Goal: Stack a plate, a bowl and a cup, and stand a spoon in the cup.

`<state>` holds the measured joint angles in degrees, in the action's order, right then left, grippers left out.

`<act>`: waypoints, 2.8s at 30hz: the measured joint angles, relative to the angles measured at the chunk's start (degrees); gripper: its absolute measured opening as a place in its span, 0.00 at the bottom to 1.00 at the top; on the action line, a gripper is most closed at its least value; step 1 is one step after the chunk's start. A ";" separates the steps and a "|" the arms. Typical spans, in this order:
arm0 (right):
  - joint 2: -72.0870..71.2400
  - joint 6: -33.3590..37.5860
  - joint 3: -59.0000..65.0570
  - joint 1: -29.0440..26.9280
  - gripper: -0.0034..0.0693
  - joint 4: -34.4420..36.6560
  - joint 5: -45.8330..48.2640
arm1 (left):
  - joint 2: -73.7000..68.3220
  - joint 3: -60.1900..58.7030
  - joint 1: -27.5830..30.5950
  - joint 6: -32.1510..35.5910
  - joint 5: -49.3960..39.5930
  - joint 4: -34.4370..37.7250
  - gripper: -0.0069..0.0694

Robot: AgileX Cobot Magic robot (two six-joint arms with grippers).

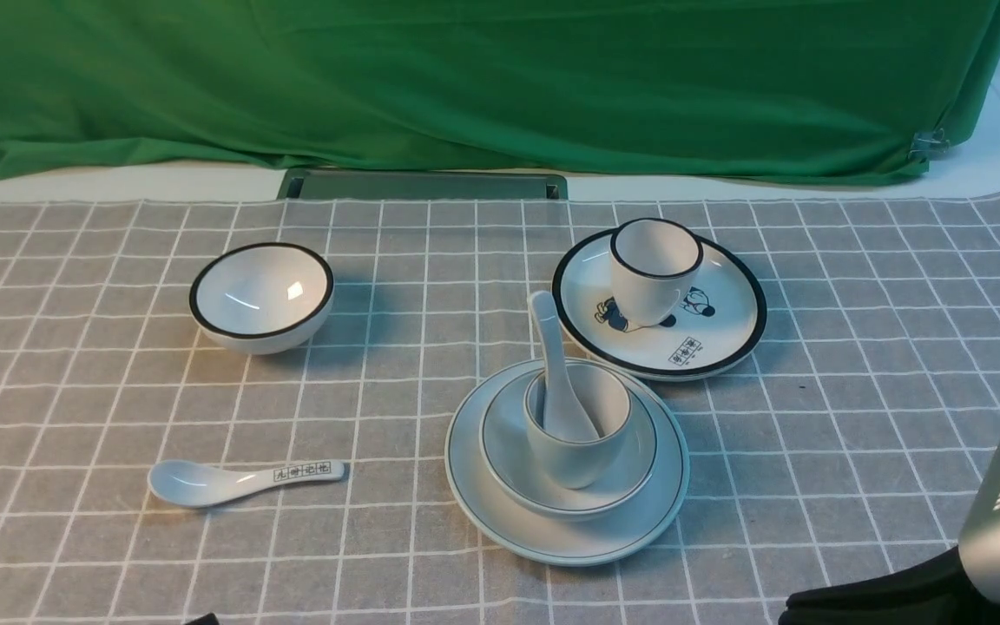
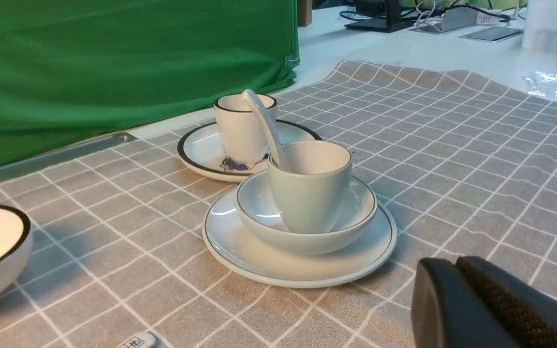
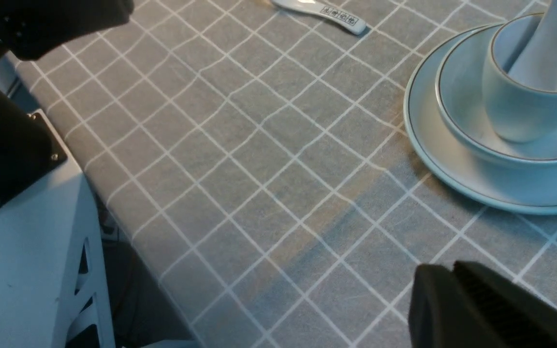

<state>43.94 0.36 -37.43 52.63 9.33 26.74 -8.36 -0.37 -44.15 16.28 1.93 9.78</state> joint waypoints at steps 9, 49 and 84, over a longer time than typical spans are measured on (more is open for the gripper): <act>-5.15 3.75 0.70 -8.39 0.10 -1.13 2.17 | 0.12 0.00 0.00 0.05 -1.93 0.00 0.11; -43.84 17.19 37.75 -42.69 0.14 -0.09 -12.43 | 0.14 0.00 0.00 0.05 -2.41 0.00 0.11; -43.89 17.19 37.75 -42.69 0.19 -0.07 -12.66 | 8.32 0.00 43.51 -5.79 -15.53 2.35 0.11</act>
<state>0.06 17.55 0.32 9.94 9.26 14.08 -0.04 -0.37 -0.64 10.48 -13.60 12.13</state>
